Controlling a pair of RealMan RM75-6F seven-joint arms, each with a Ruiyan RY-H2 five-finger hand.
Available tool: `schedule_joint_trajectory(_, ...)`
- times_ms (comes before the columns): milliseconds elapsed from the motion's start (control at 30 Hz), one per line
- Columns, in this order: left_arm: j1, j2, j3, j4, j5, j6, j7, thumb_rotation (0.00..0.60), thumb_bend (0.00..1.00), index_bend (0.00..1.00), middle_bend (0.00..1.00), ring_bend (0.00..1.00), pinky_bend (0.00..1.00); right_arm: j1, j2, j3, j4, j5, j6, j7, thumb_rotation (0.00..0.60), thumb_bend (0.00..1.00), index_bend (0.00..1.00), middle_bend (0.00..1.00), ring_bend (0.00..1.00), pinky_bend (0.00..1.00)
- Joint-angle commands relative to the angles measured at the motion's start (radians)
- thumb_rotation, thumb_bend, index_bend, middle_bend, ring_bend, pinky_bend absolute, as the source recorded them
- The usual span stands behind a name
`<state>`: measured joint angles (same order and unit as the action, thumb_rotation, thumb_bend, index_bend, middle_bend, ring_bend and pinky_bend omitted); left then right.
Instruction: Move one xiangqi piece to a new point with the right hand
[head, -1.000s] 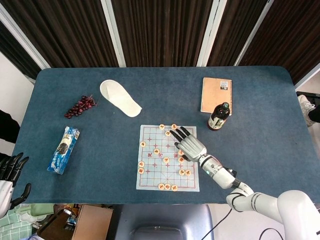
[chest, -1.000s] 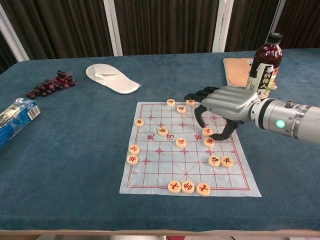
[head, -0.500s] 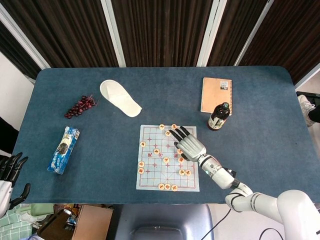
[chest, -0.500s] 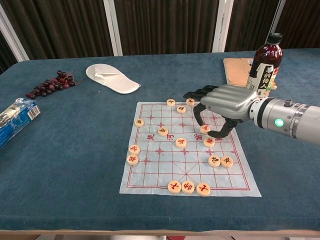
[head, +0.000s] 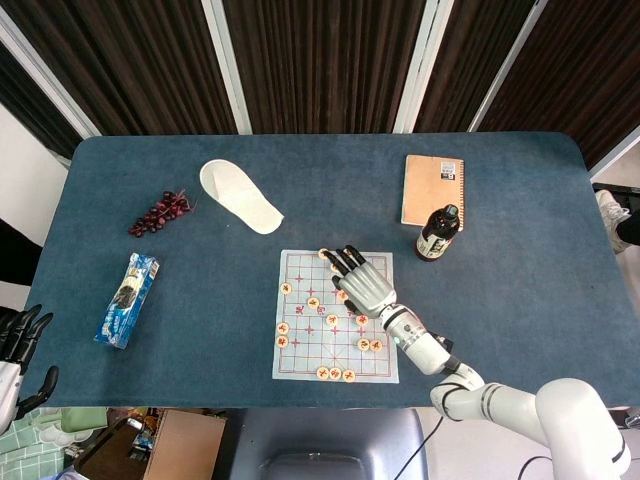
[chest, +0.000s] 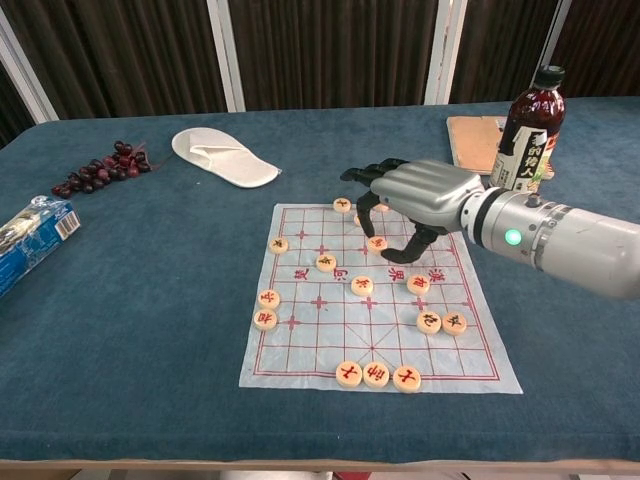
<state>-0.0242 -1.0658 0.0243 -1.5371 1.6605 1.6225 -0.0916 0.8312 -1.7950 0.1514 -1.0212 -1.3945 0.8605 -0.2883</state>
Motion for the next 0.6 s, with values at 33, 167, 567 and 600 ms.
schedule_joint_trajectory(33,0.002,0.001,0.000,0.001,0.000,0.003,-0.003,0.600,0.45,0.00,0.00,0.00,0.00,0.017,-0.034,0.016,0.032,0.024,-0.013,-0.021,0.600,0.52,0.71,0.09,0.00,0.00)
schedule_joint_trajectory(167,0.006,0.004,0.001,0.004,0.000,0.008,-0.010,0.600,0.45,0.00,0.00,0.00,0.00,0.025,-0.052,0.022,0.053,0.038,-0.018,-0.034,0.600,0.52,0.71,0.09,0.00,0.00)
schedule_joint_trajectory(567,0.007,0.006,0.000,0.007,0.004,0.013,-0.021,0.600,0.45,0.00,0.00,0.00,0.00,0.027,-0.054,0.022,0.051,0.074,-0.026,-0.088,0.600,0.52,0.61,0.09,0.00,0.00)
schedule_joint_trajectory(600,0.007,0.005,-0.001,0.009,0.006,0.016,-0.023,0.600,0.45,0.00,0.00,0.00,0.00,0.027,-0.053,0.023,0.047,0.081,-0.030,-0.094,0.600,0.52,0.59,0.09,0.00,0.00)
